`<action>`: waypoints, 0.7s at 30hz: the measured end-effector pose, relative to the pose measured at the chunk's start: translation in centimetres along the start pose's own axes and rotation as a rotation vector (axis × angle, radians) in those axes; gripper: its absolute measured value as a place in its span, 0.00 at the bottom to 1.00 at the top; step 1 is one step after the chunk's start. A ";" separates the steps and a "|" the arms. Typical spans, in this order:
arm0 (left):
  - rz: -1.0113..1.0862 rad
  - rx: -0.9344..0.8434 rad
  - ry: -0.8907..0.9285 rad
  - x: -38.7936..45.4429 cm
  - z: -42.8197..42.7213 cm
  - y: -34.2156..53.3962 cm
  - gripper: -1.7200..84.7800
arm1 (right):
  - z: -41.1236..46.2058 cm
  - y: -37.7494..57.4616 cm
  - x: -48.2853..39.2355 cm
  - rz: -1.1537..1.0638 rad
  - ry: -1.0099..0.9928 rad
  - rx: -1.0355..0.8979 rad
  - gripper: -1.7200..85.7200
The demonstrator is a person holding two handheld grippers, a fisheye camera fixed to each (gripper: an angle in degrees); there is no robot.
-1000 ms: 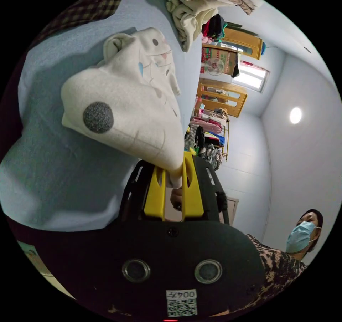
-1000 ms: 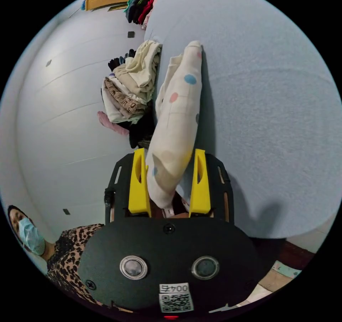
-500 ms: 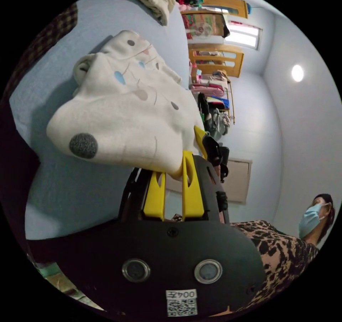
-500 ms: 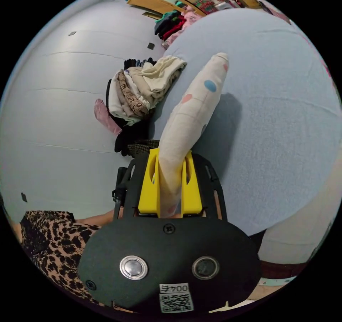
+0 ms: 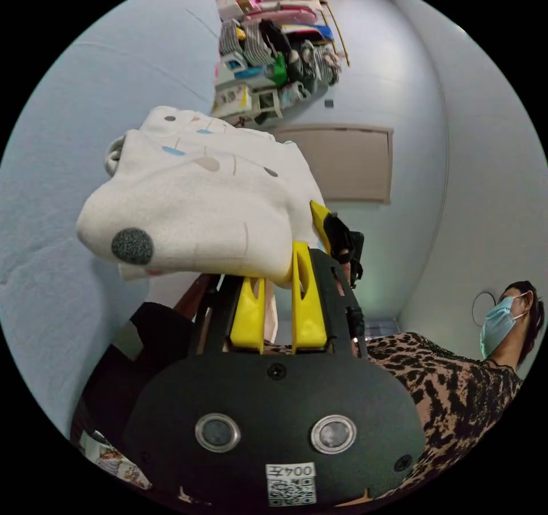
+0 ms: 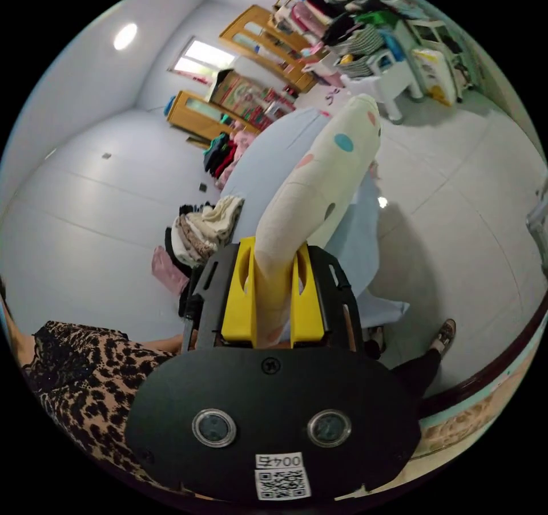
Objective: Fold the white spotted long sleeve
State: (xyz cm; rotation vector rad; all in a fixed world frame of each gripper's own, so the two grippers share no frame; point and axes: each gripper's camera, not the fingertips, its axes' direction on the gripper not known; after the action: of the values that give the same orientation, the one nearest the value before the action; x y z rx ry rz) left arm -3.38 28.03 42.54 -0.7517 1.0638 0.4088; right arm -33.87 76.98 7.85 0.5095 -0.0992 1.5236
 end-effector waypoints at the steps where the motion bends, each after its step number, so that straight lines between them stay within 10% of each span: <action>1: 0.012 -0.058 -0.001 1.2 3.5 -0.5 0.13 | -3.0 2.2 2.0 0.033 0.015 0.048 0.13; 21: -0.089 -0.909 -0.151 11.1 73.9 12.0 0.13 | -49.6 46.1 44.3 0.749 0.100 0.503 0.13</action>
State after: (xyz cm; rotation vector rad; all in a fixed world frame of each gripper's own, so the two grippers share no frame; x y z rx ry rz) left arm 40.62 89.32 48.75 -1.5353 0.6664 0.8782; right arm -87.94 135.07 -8.10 0.8509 0.2013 2.3247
